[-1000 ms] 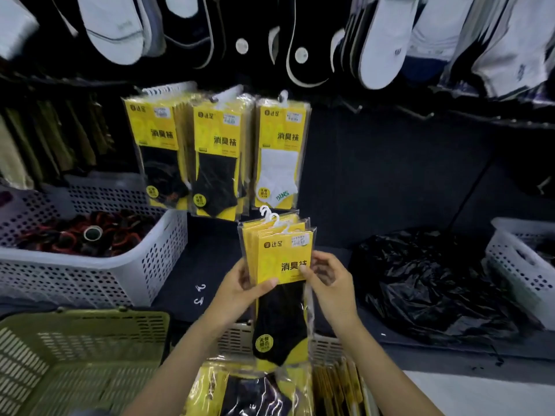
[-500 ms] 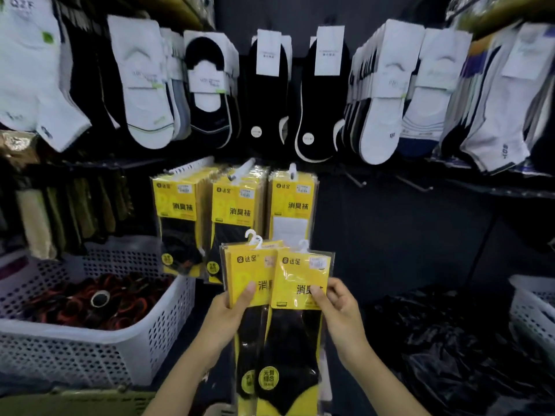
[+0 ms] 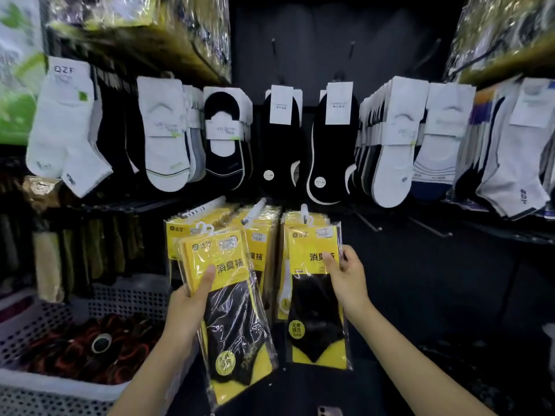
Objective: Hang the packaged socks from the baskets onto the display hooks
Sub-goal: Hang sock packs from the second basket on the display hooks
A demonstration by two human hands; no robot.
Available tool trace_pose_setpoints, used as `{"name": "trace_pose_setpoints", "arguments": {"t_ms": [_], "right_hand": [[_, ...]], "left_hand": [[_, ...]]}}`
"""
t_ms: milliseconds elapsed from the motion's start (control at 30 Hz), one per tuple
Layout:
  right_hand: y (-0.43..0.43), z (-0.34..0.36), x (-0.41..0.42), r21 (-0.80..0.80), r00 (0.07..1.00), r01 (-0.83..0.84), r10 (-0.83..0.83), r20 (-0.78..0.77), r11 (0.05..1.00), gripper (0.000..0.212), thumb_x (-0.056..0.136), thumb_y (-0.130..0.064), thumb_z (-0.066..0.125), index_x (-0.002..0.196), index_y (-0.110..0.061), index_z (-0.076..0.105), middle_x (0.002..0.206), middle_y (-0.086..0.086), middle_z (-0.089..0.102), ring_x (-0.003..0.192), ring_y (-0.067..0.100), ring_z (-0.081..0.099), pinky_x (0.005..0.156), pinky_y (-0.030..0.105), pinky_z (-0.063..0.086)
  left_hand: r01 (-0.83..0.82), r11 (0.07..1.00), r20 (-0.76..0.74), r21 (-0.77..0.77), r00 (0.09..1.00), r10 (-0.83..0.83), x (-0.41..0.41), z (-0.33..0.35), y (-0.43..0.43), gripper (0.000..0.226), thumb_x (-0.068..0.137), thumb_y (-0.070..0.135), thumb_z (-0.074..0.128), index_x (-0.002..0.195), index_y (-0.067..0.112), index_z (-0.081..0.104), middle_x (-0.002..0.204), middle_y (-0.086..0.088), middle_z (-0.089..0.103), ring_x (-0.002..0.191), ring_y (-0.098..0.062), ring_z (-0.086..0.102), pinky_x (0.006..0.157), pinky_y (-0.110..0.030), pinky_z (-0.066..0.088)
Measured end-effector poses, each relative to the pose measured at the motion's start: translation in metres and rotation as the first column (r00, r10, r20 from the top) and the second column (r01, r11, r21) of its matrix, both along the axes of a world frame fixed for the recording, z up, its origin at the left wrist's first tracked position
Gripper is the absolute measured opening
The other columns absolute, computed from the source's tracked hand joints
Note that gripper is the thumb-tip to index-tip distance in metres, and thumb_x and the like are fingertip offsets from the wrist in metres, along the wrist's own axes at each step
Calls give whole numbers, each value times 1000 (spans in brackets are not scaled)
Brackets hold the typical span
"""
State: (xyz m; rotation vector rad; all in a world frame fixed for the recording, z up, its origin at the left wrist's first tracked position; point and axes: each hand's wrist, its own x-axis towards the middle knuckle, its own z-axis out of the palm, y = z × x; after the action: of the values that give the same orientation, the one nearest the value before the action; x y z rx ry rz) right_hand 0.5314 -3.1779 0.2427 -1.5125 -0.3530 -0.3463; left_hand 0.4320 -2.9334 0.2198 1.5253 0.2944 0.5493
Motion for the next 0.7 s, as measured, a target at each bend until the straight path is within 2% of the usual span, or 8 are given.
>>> {"name": "trace_pose_setpoints", "arguments": {"t_ms": [67,167,267,333,400,500,600,700], "right_hand": [[8,-1,9,-22,1000,3,-3,-7,1000,6,94,-17,58,99,-20,60,89,-5,73,85,8,69,74,18,52],[19,-5,21,15,996,35,-34,-81,999,5,94,-17,59,93,-22,61,92,-5,70,87,10,66,82,24,52],[26,-7,38,81,973,83,-63,-222,993,2,91,-20,64,88,-19,64,100,7,71,92,18,66,92,36,52],[28,-8,48,141,937,136,-81,-341,981,18,86,-24,70,95,-9,67,104,14,69,101,28,65,97,43,50],[28,-12,55,158,906,210,-131,-403,965,32,81,-27,75,103,-5,65,101,8,67,103,26,62,93,36,50],[24,-18,56,96,882,316,-255,-397,944,30,80,-24,76,100,-8,61,99,6,63,95,21,59,78,26,44],[20,-24,41,38,874,373,-338,-348,927,34,83,-22,73,109,-9,55,116,10,57,95,18,55,81,28,45],[22,-21,13,62,947,224,-203,-248,973,23,87,-27,67,103,-16,57,112,4,58,99,18,58,83,26,47]], "left_hand": [[-9,1000,-12,4,1000,9,3,-1,4,56,66,71,56,90,21,60,95,5,61,88,-10,56,90,-36,42],[-29,1000,-30,-1,999,28,7,-6,6,73,72,70,55,120,14,60,117,4,58,115,-15,51,106,-44,33],[-39,999,-22,-16,999,38,9,-5,1,48,67,68,58,83,23,61,83,14,57,81,-3,52,85,-35,33],[-38,999,-10,-29,999,38,9,-4,-4,34,74,62,59,72,29,51,73,17,48,69,4,42,84,-32,29],[-27,999,-11,-30,1000,27,11,-6,-4,31,76,61,58,73,30,52,74,17,49,71,5,43,87,-32,30],[15,999,3,-29,1000,-15,12,-6,-7,29,73,63,58,77,35,57,74,19,53,71,5,47,87,-28,32],[30,1000,3,-8,1000,-30,8,-5,-14,32,70,63,59,73,32,59,62,16,59,66,3,54,68,-17,37],[36,999,5,10,999,-36,5,-4,-22,30,76,59,59,81,30,66,64,15,69,64,4,63,56,-10,37]]}}
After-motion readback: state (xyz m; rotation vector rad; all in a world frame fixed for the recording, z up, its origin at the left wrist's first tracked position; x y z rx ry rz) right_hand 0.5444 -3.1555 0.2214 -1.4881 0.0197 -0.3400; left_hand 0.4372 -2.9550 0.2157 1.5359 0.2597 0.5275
